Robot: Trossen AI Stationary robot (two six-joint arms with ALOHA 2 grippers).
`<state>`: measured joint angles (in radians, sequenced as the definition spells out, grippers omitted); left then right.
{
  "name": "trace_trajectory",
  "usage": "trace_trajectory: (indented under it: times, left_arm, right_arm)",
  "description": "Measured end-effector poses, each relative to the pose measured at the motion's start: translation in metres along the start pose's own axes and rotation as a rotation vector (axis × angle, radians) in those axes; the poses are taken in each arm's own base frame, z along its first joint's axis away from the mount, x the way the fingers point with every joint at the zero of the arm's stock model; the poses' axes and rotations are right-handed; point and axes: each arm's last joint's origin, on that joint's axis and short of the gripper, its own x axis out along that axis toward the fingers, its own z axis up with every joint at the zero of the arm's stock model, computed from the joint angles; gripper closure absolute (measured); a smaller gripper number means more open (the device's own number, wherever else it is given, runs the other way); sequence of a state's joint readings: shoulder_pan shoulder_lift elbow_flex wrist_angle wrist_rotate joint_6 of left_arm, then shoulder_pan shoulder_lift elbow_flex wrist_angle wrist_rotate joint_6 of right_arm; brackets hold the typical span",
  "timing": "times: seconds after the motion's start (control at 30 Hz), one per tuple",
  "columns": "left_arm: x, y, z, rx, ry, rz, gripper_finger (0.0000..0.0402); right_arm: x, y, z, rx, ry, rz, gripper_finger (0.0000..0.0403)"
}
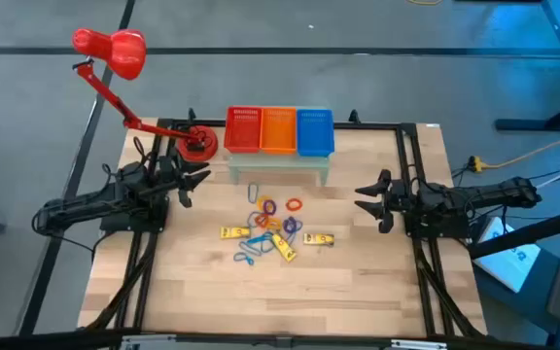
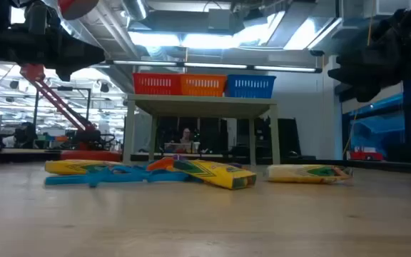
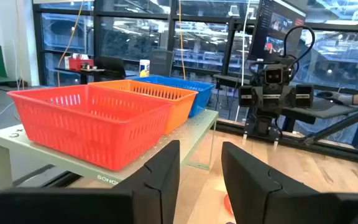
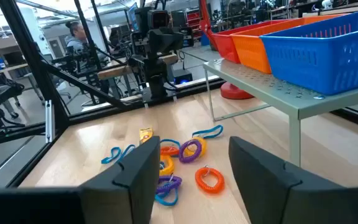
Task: Pick & Place Office Desk Supplies
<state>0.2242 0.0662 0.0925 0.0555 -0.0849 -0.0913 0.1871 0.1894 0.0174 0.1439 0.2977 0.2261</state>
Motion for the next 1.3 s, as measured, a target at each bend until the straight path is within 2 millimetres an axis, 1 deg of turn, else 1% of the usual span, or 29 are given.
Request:
trace_trajectory:
  times: [1.13,1.23,1.27,1.3]
  left_arm:
    - [0.0000,0.0000,0.0000,0.000,0.000,0.000,0.0286]
    - [0.0000,0.0000,0.0000,0.000,0.000,0.000,0.0286]
    - [0.0000,0.0000,0.0000,0.000,0.000,0.000,0.0286]
    - [0.0000,0.0000,0.0000,0.000,0.000,0.000,0.0286]
  right_arm:
    - [0.0000,0.0000,0.0000,0.000,0.000,0.000,0.0208]
    - [0.0000,0.0000,0.0034,-0.033,-0.038,-0.014,0.0208]
    - [-0.0002,0.0004,0.0065,0.000,-0.070,-0.014,0.0208]
    - [-0.0005,0.0012,0.0094,0.072,-0.097,0.000,0.0208]
